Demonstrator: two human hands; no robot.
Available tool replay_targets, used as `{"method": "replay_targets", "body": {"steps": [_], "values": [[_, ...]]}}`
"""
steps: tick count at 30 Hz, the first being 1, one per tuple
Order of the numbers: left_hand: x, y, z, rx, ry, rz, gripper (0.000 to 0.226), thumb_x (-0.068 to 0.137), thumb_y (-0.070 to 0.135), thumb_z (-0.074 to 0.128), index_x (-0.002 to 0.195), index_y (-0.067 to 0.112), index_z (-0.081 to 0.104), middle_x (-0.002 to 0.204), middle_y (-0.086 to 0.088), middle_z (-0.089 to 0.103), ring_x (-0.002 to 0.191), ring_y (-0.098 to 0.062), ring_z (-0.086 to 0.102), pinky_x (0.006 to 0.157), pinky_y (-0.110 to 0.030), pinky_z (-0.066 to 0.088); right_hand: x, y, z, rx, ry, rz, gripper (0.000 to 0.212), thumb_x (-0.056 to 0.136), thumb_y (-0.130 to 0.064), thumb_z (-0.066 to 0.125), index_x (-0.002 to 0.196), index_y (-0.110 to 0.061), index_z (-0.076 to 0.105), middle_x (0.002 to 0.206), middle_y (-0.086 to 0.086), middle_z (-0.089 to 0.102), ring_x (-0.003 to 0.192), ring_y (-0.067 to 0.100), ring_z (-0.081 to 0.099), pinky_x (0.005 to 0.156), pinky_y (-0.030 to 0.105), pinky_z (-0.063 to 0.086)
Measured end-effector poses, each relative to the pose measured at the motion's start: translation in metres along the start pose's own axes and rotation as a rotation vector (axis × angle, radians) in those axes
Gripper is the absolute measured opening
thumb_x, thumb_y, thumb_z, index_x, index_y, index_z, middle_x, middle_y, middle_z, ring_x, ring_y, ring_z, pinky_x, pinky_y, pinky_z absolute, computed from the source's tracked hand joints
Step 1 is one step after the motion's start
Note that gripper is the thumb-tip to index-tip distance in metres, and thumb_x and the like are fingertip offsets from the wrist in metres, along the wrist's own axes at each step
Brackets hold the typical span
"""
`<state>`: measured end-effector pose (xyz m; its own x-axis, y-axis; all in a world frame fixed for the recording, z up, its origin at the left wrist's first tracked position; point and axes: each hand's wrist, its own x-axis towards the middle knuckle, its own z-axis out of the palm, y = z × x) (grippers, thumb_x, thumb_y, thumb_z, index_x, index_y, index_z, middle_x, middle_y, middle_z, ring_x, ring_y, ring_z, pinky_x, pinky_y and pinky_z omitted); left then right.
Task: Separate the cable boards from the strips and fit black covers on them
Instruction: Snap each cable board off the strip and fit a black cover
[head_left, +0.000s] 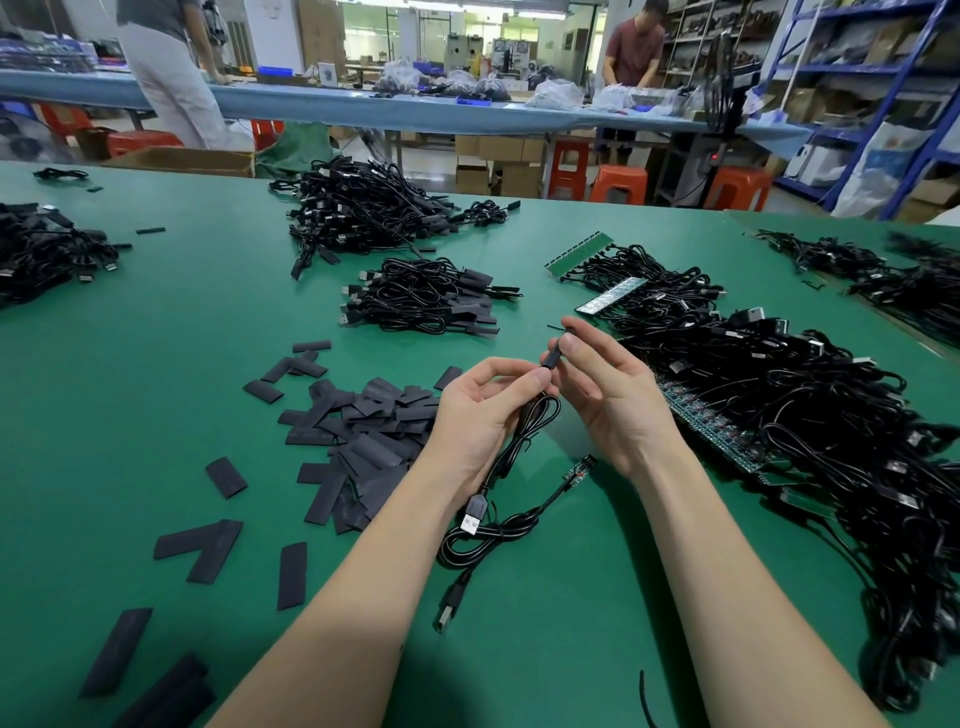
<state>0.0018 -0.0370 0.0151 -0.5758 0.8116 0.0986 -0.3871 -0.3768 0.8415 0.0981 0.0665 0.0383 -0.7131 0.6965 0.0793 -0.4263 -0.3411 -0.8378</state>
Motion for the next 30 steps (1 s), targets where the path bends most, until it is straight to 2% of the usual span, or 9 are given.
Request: {"method": "replay_targets", "body": {"steps": [3,6,13,19,22,25,27,30], "values": [[0.0008,0.0014,0.0006,-0.001,-0.012,-0.041,0.008,0.084,0.006,0.071,0.091,0.005,0.067,0.079,-0.012,0.074,0.071,-0.015,0.070,0.077,-0.024,0.057,0.0005,0.0001,0.0008,0.041,0.034,0.021,0.028,0.076,-0.010,0.077,0.105,-0.013,0.076,0.087,0.007,0.075,0.079,0.016,0.072,0.071,0.019,0.057],[0.0018,0.0049,0.0004,0.025,-0.027,-0.096,0.006,0.092,0.003,0.067,0.094,0.008,0.067,0.083,-0.011,0.075,0.072,-0.015,0.071,0.071,-0.023,0.058,0.0016,-0.0003,-0.0004,0.102,0.093,0.042,0.027,0.081,-0.005,0.074,0.108,-0.010,0.073,0.086,0.007,0.075,0.077,0.015,0.072,0.070,0.019,0.057],[0.0028,0.0009,0.0009,0.043,0.038,-0.074,0.008,0.087,0.004,0.072,0.089,0.009,0.066,0.084,-0.014,0.076,0.068,-0.016,0.071,0.064,-0.022,0.057,0.0015,0.0037,0.0025,0.057,0.115,0.069,0.025,0.084,-0.002,0.074,0.108,-0.007,0.074,0.088,0.011,0.073,0.075,0.017,0.070,0.068,0.020,0.058],[0.0036,-0.0004,-0.0012,0.023,0.049,-0.062,0.014,0.077,0.010,0.080,0.085,0.009,0.068,0.089,-0.020,0.075,0.072,-0.019,0.073,0.068,-0.025,0.059,0.0024,0.0050,0.0021,0.057,0.107,0.084,0.029,0.082,-0.005,0.076,0.110,-0.007,0.073,0.089,0.011,0.073,0.076,0.018,0.070,0.069,0.020,0.057],[0.0041,-0.0012,-0.0019,0.035,0.053,-0.063,0.010,0.083,0.007,0.077,0.085,0.009,0.068,0.091,-0.020,0.075,0.073,-0.020,0.073,0.071,-0.026,0.060,0.0019,0.0054,0.0028,0.062,0.092,0.090,0.036,0.075,-0.009,0.078,0.110,-0.007,0.073,0.087,0.010,0.074,0.074,0.017,0.069,0.067,0.021,0.057],[0.0051,-0.0020,-0.0012,0.045,0.057,-0.054,0.008,0.087,0.006,0.075,0.087,0.009,0.067,0.091,-0.018,0.076,0.074,-0.019,0.072,0.073,-0.026,0.058,0.0028,0.0058,0.0022,0.071,0.112,0.086,0.028,0.079,-0.007,0.076,0.107,-0.007,0.073,0.084,0.010,0.074,0.073,0.018,0.070,0.070,0.022,0.059],[0.0046,-0.0005,0.0017,0.120,0.049,-0.063,0.010,0.088,0.011,0.075,0.092,0.010,0.066,0.093,-0.013,0.076,0.077,-0.018,0.070,0.081,-0.029,0.056,0.0038,0.0063,0.0016,0.087,0.154,0.076,0.022,0.084,-0.004,0.074,0.106,-0.006,0.073,0.086,0.011,0.074,0.075,0.018,0.071,0.073,0.023,0.061],[0.0039,0.0056,0.0050,0.448,0.003,-0.072,0.026,0.085,0.019,0.080,0.105,0.016,0.063,0.106,-0.002,0.073,0.088,-0.013,0.071,0.086,-0.025,0.053,0.0056,0.0044,-0.0008,0.107,0.251,0.047,0.021,0.087,-0.003,0.073,0.108,-0.007,0.072,0.093,0.011,0.072,0.076,0.017,0.072,0.074,0.022,0.060]]}}
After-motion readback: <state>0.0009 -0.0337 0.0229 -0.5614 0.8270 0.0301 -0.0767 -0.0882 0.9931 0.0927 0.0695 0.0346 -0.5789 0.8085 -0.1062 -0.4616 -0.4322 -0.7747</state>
